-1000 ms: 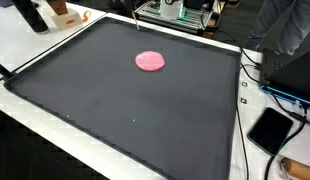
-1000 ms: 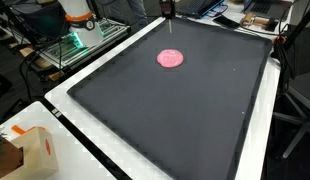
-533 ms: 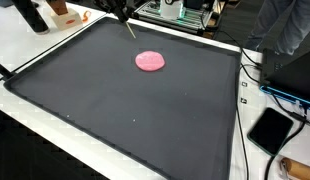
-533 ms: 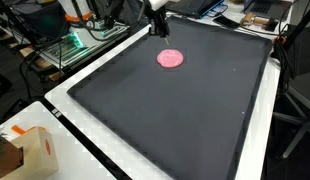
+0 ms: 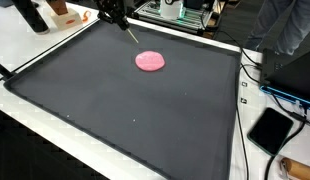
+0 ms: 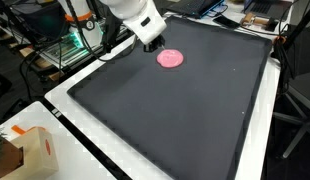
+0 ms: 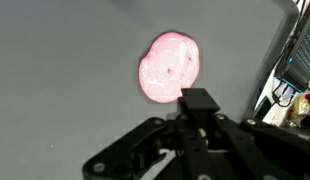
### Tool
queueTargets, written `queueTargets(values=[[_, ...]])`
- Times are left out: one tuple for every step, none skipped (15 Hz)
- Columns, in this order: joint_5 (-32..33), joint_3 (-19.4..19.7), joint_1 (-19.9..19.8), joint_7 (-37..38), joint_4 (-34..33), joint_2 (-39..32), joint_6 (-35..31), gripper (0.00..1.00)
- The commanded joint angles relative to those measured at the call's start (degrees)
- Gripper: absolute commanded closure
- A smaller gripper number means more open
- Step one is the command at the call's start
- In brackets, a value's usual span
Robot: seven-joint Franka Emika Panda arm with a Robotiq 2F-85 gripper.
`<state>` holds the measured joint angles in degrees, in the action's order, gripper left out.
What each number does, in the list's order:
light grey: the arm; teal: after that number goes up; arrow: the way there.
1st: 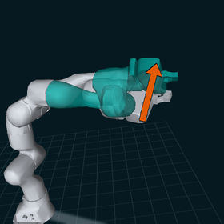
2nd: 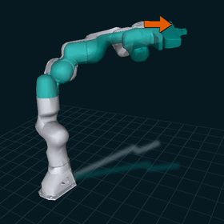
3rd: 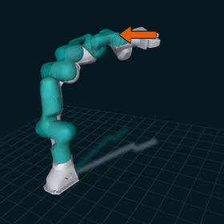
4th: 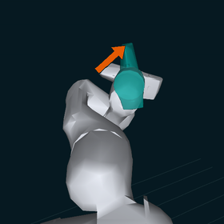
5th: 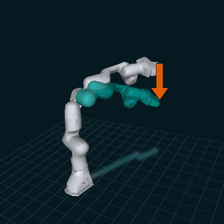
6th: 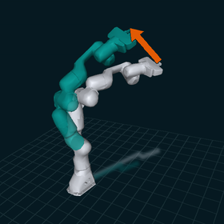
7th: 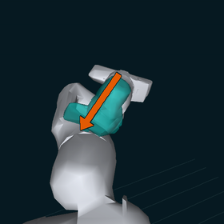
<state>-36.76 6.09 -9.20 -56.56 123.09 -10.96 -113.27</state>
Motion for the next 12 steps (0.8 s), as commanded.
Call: queueTargets(values=[[-2.3, -0.4, -1.7, -0.6, -2.6, -3.4, 3.1, 0.97], [-2.5, -0.5, -1.9, -0.3, -3.1, -4.1, 3.5, 0.97], [-2.5, -0.6, -2.0, 0.1, -3.6, -4.7, 3.6, 0.97], [-2.5, -0.6, -2.1, 0.6, -4.1, -5.4, 3.7, 0.97], [-2.4, -0.7, -2.1, 0.9, -4.6, -5.9, 3.9, 0.97], [-2.3, -0.8, -2.1, 1.4, -5.1, -6.5, 3.9, 0.97], [-2.0, -0.9, -2.0, 1.9, -5.6, -7.0, 3.8, 0.97], [-1.7, -1.0, -1.9, 2.6, -6.2, -7.6, 3.7, 0.97], [-1.5, -1.2, -1.8, 3.4, -6.8, -8.1, 3.6, 0.97], [-1.3, -1.4, -1.7, 4.1, -7.4, -8.6, 3.6, 0.97], [-1.1, -1.6, -1.6, 5.0, -8.0, -9.1, 3.5, 0.97], [-0.8, -1.9, -1.5, 5.7, -8.6, -9.6, 3.4, 0.97]])
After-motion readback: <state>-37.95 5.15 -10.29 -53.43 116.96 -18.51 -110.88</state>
